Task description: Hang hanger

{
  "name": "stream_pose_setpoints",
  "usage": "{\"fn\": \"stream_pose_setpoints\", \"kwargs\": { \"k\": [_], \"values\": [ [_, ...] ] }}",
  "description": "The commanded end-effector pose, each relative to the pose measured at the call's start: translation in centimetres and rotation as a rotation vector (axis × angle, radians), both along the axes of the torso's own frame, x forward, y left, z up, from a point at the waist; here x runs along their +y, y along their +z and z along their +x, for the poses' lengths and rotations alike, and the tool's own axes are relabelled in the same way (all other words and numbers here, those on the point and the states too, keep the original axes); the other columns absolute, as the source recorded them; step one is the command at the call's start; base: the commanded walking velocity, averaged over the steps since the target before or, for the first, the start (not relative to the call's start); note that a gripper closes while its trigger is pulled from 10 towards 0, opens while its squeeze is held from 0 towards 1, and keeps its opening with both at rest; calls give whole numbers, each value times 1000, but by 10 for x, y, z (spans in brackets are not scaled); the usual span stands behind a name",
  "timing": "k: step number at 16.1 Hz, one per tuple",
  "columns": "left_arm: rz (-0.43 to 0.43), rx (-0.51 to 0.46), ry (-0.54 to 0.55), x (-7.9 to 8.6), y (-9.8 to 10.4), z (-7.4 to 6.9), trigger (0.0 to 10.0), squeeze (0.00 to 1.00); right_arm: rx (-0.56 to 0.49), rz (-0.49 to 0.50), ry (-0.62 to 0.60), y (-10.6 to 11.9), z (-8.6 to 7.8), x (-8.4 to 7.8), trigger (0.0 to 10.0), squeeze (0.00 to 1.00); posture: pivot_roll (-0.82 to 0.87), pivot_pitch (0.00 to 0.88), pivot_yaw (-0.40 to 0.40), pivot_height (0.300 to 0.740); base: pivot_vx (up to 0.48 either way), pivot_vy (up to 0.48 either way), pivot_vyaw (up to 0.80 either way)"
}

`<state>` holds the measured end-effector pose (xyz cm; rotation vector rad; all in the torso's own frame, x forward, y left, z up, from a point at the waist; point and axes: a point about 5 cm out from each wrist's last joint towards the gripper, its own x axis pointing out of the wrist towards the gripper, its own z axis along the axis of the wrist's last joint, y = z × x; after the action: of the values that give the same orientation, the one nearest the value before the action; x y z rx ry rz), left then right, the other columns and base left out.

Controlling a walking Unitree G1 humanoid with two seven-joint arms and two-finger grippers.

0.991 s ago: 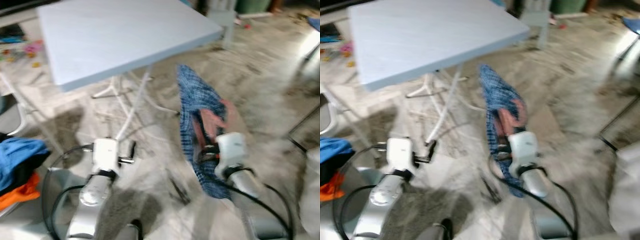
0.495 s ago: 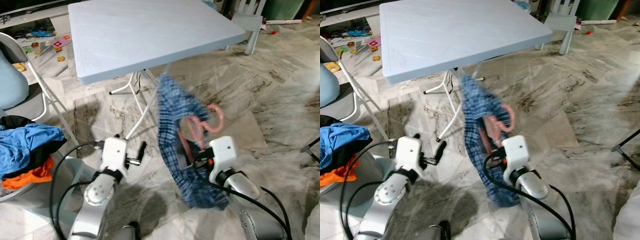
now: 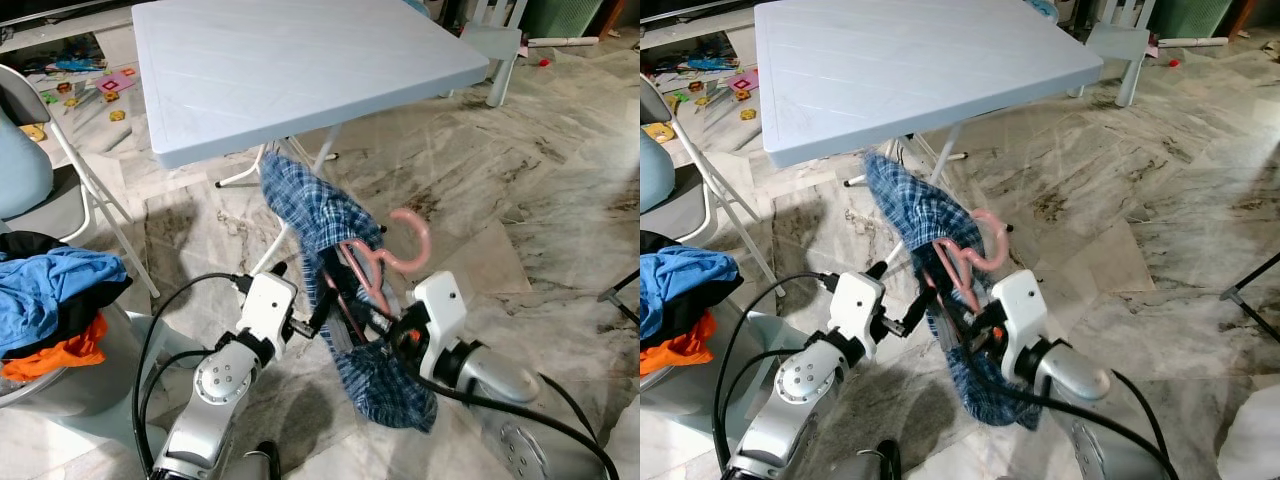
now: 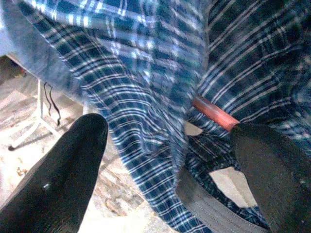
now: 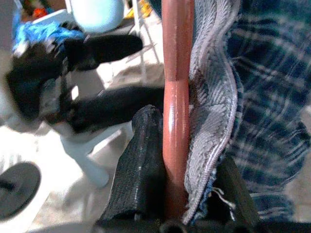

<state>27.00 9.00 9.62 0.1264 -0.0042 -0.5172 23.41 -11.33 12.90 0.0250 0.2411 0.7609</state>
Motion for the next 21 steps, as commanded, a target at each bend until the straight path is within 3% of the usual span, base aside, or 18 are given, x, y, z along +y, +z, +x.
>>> {"fn": "stream_pose_setpoints", "kwargs": {
  "k": [1,10,11,12,13,21],
  "values": [
    [21,-13,1,1,-1,0,10000,0,11,15,64,2,-7,6,10000,0,-72,175,7,740,0,0,0],
    [22,-64,-47,-5,4,2,10000,0,70,-67,138,-5,-13,6,10000,0,-73,173,9,740,0,0,0],
    [23,-65,-48,-5,3,2,4588,0,73,-67,151,-4,-15,6,10000,0,-76,173,11,740,0,0,0],
    [20,-70,-50,-4,3,2,1176,0,76,-66,167,-3,-17,7,10000,0,-76,173,11,740,0,0,0],
    [16,-68,-51,-3,3,2,0,0,80,-63,175,-3,-18,7,10000,0,-76,173,11,740,0,0,0],
    [11,-69,-49,-1,1,2,0,0,97,-106,205,-2,-19,-3,10000,0,-77,176,6,740,0,0,0]
  ]
}}
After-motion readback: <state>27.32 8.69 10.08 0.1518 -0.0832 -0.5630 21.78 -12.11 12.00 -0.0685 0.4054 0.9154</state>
